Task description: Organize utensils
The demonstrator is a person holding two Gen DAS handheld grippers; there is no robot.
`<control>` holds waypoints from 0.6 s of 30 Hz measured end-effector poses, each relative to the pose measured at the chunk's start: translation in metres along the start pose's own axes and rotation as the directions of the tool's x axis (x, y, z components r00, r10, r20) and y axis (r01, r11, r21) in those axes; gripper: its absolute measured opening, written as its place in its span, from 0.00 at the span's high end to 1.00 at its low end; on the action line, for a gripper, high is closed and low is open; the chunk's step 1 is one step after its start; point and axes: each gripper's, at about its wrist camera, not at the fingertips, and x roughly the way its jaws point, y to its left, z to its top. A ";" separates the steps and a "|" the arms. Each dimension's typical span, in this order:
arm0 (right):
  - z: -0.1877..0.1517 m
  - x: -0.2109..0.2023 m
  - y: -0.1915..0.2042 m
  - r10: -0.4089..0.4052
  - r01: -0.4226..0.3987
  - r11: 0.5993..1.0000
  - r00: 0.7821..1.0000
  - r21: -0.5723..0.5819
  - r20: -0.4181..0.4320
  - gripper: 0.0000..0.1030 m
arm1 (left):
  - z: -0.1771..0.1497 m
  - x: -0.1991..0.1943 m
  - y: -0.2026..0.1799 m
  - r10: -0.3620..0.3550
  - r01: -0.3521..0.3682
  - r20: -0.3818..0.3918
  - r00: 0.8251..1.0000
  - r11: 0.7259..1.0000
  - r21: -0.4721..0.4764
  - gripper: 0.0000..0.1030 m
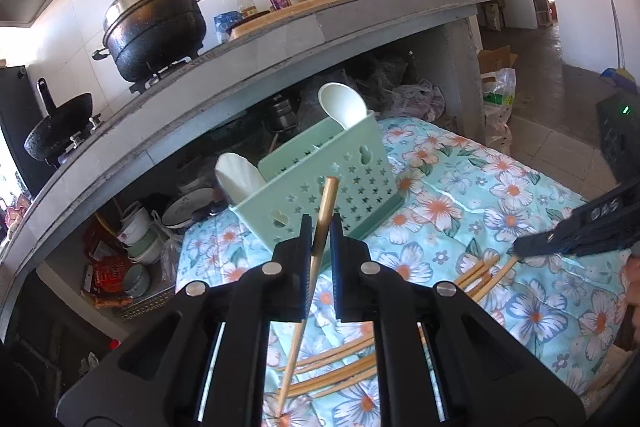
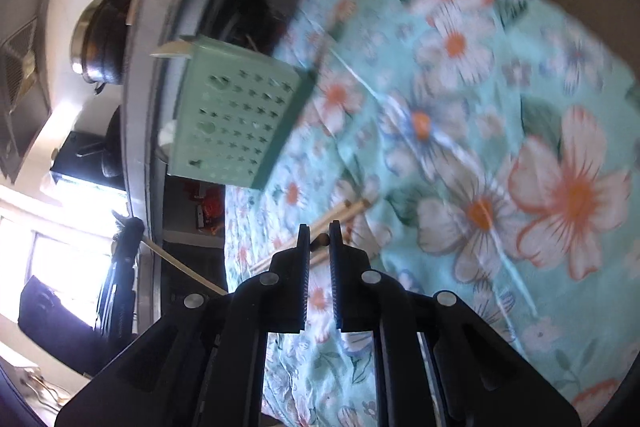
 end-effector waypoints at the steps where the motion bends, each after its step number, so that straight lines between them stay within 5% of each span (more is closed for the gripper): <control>1: 0.004 -0.009 0.007 0.001 0.000 1.000 1.000 -0.028 0.031 0.91 | 0.001 -0.001 0.003 0.006 -0.006 0.006 1.000 1.000 -0.003 0.94; 9: 0.033 -0.060 0.047 0.066 -0.035 0.985 0.981 -0.170 0.182 0.94 | 0.019 -0.023 0.047 0.033 -0.025 0.073 0.997 0.993 -0.114 0.96; 18: 0.050 -0.078 0.065 0.112 -0.061 0.972 0.969 -0.229 0.220 0.94 | 0.045 -0.036 0.098 -0.065 0.112 0.156 0.986 0.943 -0.313 0.96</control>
